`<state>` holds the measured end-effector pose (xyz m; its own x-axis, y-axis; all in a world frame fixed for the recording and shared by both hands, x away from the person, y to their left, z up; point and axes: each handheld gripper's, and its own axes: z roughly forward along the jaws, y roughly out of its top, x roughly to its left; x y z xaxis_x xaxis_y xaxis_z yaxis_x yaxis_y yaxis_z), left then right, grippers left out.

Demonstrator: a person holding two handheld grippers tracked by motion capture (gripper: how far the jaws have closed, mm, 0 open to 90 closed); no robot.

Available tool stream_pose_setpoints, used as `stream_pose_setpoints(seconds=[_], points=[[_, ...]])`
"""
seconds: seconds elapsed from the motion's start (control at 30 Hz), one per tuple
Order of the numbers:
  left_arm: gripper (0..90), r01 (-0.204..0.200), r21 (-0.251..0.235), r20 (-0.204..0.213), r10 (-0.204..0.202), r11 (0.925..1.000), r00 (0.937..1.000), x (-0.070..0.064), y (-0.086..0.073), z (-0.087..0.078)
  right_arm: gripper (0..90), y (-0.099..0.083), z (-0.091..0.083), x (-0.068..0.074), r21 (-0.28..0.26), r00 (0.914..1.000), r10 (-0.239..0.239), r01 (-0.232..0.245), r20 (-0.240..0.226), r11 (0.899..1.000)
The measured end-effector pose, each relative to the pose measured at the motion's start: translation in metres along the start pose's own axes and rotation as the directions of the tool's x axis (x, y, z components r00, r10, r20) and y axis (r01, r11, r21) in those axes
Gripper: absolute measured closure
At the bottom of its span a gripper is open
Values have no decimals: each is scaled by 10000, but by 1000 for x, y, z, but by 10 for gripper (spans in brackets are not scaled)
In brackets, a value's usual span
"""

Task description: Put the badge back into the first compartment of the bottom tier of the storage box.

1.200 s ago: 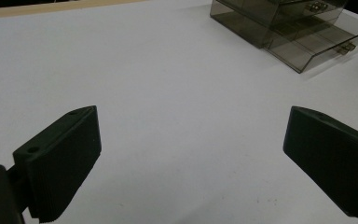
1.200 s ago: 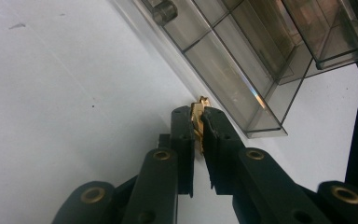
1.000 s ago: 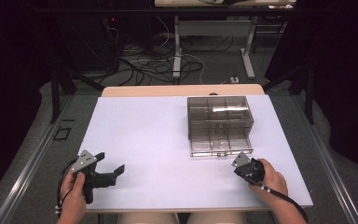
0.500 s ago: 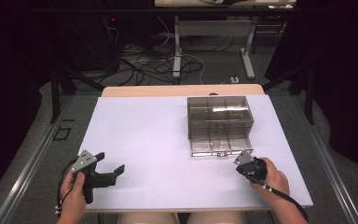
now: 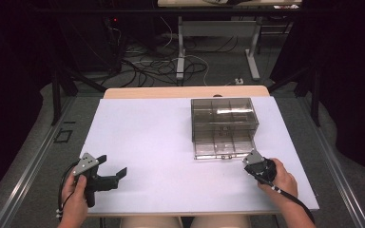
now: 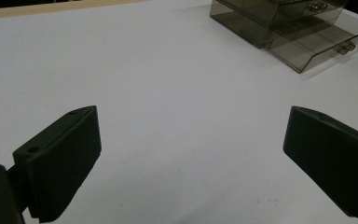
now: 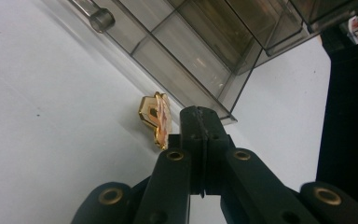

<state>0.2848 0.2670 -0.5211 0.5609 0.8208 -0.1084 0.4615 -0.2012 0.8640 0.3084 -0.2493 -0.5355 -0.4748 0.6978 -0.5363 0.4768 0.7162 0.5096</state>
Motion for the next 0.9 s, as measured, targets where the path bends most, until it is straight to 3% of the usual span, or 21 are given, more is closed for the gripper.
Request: stream_pose_setpoints(seconds=[0.03, 0.13, 0.3, 0.5, 0.53, 0.73, 0.9], points=[[41, 2, 1, 0, -2, 10000, 10000, 0, 0, 0, 900, -1, 1, -2, -8, 10000, -33, 33, 18, 10000], [41, -84, 9, -17, 84, 10000, 10000, 1, 0, 0, 900, -4, 3, -6, -45, 9978, 584, -586, -298, 9983], [41, 29, 8, -15, -29, 10000, 10000, 0, 0, 0, 900, -6, 2, -9, -193, 9929, 1078, -1089, -507, 9939], [41, 34, 7, -37, -34, 10000, 10000, 0, 0, 0, 896, -5, 3, -5, -373, 9882, 935, -987, -1209, 9944], [41, 37, 6, -36, -37, 10000, 10000, 0, 0, 0, 867, -4, 2, -4, -335, 9905, 766, -809, -1139, 9962], [41, 33, -3, -40, -33, 10000, 10000, 0, 0, 0, 742, -1, 3, 2, -372, 9858, 554, -620, -1586, 9974], [41, -54, 26, -65, 54, 10000, 10000, 1, 0, 0, 663, 0, 11, 4, -148, 9827, 651, -687, -1735, 9975]])
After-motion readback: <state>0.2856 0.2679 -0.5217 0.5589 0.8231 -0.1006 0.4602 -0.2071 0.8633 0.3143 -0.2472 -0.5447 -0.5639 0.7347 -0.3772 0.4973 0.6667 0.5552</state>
